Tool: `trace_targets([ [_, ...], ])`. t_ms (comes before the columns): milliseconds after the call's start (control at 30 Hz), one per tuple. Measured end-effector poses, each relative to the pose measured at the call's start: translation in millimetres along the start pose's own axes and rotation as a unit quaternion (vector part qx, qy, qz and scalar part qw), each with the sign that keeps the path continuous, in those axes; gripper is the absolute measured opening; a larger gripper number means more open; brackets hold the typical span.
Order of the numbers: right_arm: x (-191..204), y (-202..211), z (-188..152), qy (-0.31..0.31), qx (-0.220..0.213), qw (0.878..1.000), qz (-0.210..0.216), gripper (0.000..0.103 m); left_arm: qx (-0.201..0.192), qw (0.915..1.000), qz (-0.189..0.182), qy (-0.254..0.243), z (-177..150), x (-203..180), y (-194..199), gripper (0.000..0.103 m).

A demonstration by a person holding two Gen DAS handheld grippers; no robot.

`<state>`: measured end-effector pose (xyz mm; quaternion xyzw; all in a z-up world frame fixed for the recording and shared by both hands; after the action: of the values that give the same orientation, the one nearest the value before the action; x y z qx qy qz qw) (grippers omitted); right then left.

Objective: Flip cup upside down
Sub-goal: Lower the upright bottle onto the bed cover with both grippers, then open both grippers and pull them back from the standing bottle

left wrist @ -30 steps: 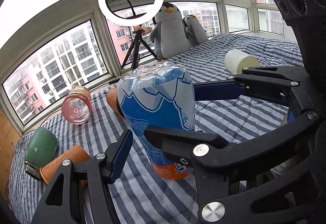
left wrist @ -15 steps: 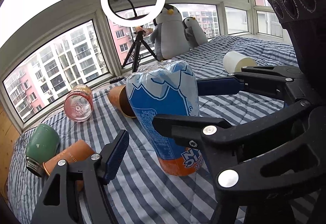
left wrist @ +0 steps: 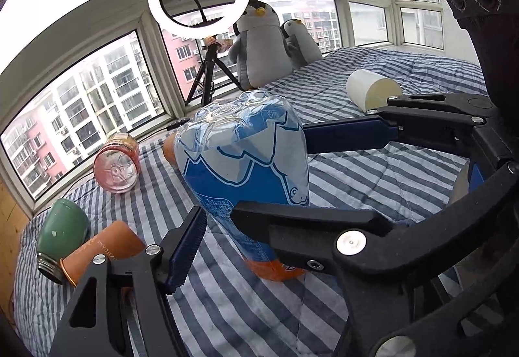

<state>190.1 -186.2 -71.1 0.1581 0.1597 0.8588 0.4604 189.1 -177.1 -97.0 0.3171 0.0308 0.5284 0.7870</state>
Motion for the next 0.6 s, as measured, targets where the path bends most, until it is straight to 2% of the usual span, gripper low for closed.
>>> trace_targets([
  [300, -5, 6, 1, -0.015, -0.007, 1.000, 0.010, 0.064, -0.002, 0.9999, -0.009, -0.004, -1, -4, 4, 0.073],
  [433, -4, 11, 1, -0.017, -0.015, 1.000, 0.010, 0.068, -0.005, 0.9999, -0.011, 0.002, -1, 0, 10, 0.081],
  [600, -4, 22, 2, -0.019, -0.026, 0.999, 0.008, 0.069, -0.003, 0.9999, -0.011, 0.003, -5, 4, 23, 0.084],
])
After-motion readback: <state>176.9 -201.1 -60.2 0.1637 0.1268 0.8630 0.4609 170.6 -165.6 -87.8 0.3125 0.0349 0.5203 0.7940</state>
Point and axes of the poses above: each gripper's, at about its wrist camera, not at the fingertips, and y roughly against the way its jaws point, x to its left, z to its top, the point moved 9 cm from there along -y, roughly the way its jaws point, and after that the axes turned 7 degrees about z, right-handed, at the moved point
